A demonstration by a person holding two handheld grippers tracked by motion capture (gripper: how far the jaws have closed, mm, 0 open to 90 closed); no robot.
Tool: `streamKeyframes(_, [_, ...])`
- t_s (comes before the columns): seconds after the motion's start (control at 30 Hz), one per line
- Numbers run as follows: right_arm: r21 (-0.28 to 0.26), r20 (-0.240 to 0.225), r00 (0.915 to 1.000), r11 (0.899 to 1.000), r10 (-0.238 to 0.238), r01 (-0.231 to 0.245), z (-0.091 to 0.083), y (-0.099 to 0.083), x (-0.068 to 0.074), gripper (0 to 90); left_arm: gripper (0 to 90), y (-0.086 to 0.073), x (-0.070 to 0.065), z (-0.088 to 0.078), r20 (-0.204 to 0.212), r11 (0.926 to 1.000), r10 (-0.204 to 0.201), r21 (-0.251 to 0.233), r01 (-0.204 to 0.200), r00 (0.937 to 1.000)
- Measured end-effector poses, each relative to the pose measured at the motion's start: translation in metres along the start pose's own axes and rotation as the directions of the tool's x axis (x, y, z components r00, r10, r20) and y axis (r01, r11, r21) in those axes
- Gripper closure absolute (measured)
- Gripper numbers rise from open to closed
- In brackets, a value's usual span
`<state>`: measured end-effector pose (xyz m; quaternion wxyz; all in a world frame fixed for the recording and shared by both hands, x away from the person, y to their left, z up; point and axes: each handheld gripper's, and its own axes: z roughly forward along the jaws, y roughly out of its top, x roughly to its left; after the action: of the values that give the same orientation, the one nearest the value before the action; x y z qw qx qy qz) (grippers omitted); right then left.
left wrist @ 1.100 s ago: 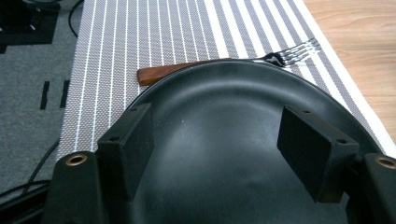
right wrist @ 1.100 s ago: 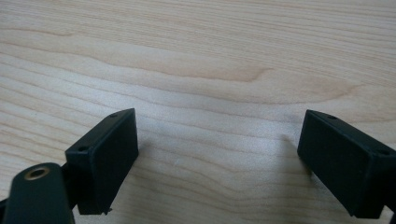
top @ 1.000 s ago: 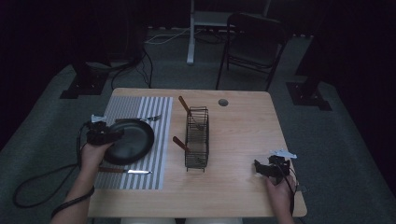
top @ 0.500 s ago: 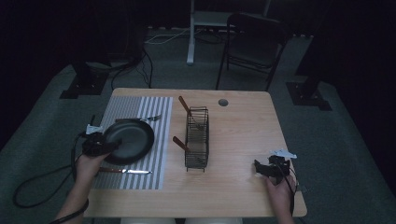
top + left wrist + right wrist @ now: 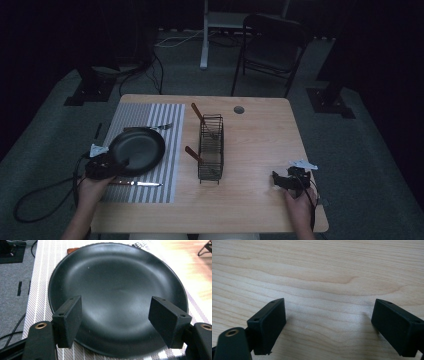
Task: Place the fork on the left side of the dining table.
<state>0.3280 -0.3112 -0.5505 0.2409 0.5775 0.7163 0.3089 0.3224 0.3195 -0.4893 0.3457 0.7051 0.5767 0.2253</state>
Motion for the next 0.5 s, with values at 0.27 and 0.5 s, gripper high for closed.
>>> streamKeyframes(0.27, [0.0,0.0,1.0,1.0,0.001,-0.001,0.0,0.0,0.0,12.0,27.6,-0.019,-0.001,-0.009,0.009,0.9999,-0.002,-0.011,0.002,1.0])
streamKeyframes(0.5, [0.001,0.0,1.0,1.0,0.001,-0.001,0.0,0.0,0.0,12.0,27.6,-0.036,-0.002,-0.015,-0.008,1.0,-0.004,-0.007,0.004,1.0])
